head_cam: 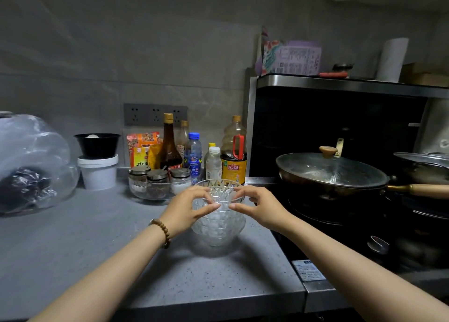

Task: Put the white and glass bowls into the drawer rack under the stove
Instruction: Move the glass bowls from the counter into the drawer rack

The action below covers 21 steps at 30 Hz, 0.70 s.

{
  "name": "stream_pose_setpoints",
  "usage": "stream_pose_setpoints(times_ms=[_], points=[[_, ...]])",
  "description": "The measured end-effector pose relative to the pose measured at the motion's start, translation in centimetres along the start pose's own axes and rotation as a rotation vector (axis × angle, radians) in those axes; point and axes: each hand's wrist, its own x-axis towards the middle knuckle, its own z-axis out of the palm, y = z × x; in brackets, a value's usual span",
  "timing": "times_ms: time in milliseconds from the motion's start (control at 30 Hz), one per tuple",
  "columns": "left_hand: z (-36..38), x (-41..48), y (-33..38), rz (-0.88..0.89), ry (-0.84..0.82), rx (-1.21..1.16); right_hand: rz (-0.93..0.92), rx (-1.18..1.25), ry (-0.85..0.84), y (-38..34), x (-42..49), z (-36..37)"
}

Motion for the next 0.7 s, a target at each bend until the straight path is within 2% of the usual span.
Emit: stream_pose_setpoints(times_ms=[200, 433, 567, 700], points=[[0.5, -0.1, 0.2, -0.007, 0.073, -0.109, 0.012, 0.056, 0.074, -0.8, 0.2, 0.4], [-0.6, 0.4, 3.0, 0.064, 0.167, -0.222, -0.076, 0.085, 0.102, -2.7, -0.2, -2.5], [-0.9, 0.5, 5.8, 0.114, 0.124, -0.285, -0.148, -0.051, 0.146, -3.3, -2.1, -5.6], [0.4, 0.1, 9.2, 0.171, 0.018, -0.363, -0.133, -0.135, 0.156, -2.6, -5.6, -8.9]])
